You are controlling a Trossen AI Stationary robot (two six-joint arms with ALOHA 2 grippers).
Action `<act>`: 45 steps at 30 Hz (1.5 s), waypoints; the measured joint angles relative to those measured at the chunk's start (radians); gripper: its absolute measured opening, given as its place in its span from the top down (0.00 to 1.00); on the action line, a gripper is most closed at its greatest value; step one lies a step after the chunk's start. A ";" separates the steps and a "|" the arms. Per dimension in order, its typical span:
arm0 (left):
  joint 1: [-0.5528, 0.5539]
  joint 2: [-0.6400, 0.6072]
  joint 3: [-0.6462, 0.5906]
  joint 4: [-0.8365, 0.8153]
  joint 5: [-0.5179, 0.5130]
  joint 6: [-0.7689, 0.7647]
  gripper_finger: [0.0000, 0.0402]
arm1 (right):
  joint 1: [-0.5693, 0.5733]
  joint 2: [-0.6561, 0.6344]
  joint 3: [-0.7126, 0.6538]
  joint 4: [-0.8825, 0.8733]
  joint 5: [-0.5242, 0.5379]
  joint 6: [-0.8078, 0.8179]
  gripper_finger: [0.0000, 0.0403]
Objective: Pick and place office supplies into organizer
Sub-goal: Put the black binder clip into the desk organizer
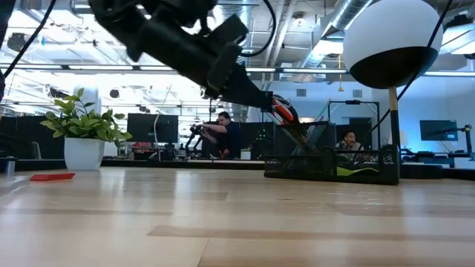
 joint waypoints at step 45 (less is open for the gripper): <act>0.140 0.248 0.274 -0.252 0.110 0.187 0.84 | 0.166 0.000 0.135 -0.107 0.286 -0.088 1.00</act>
